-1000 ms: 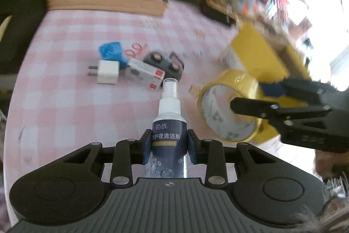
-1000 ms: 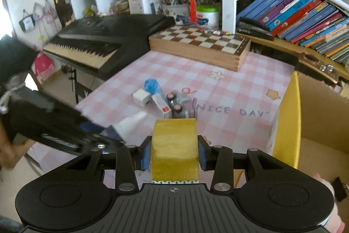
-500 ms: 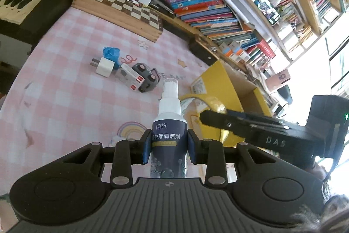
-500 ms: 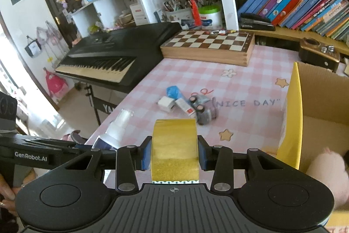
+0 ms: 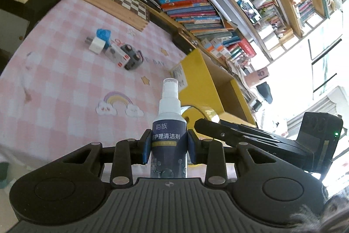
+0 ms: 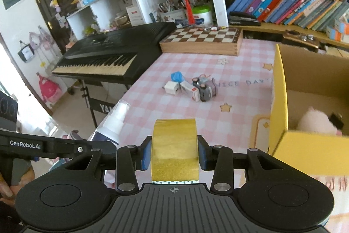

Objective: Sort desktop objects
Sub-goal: 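Lift the spray bottle and tape roll and carry them toward the yellow box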

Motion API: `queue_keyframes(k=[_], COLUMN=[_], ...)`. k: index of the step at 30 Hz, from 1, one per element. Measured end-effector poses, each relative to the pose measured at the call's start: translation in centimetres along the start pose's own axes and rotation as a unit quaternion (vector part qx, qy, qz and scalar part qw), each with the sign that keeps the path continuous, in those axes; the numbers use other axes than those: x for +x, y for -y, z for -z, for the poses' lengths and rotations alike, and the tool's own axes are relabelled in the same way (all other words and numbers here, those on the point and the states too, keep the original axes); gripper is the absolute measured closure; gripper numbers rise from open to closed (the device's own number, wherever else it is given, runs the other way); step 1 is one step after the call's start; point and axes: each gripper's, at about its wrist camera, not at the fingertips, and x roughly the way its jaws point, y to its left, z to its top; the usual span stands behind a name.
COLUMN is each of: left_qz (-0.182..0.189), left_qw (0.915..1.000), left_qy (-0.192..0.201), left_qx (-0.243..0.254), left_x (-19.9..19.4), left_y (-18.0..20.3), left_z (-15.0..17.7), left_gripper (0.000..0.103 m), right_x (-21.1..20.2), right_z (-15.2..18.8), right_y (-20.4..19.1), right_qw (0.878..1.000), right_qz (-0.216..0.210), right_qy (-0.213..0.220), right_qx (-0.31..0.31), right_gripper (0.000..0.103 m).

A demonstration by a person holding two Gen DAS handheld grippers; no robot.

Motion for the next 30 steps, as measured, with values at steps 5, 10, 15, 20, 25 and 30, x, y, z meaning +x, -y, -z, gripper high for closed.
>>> queue_keyframes(k=[5,10,15,20,25,30], left_qz=[0.013,0.021,0.028,0.041,0.061,0.078], left_qw=[0.9998,0.9994,0.9988,0.9973,0.9949,0.9916], left_qy=[-0.014,-0.024,-0.035,-0.051,-0.068,-0.088], left_qx=[0.009,0.014,0.021,0.032,0.043,0.054], left_x=[-1.4,-3.0,-4.0,-4.4,-4.2,-3.3], left_y=[0.2,0.2,0.5,0.7,1.3,2.0], left_z=[2.3,4.0,5.6,6.8,7.9,8.8], left_gripper=[0.073,0.073,0.073,0.073,0.073,0.073], right_x=[-1.6,-3.1,-4.3,-5.6,-7.0,-8.4], right_z=[2.1,4.1,6.0,7.5,9.3,10.7], right_y=[-1.5,-2.7,-3.5,-4.3,-4.6,-4.3], right_qw=[1.000,0.999,0.998,0.997,0.994,0.991], right_qz=[0.013,0.023,0.032,0.048,0.071,0.096], right_qy=[0.001,0.003,0.005,0.012,0.015,0.017], right_qx=[0.009,0.026,0.046,0.058,0.076,0.095], right_gripper=[0.062,0.062,0.062,0.062,0.062,0.062])
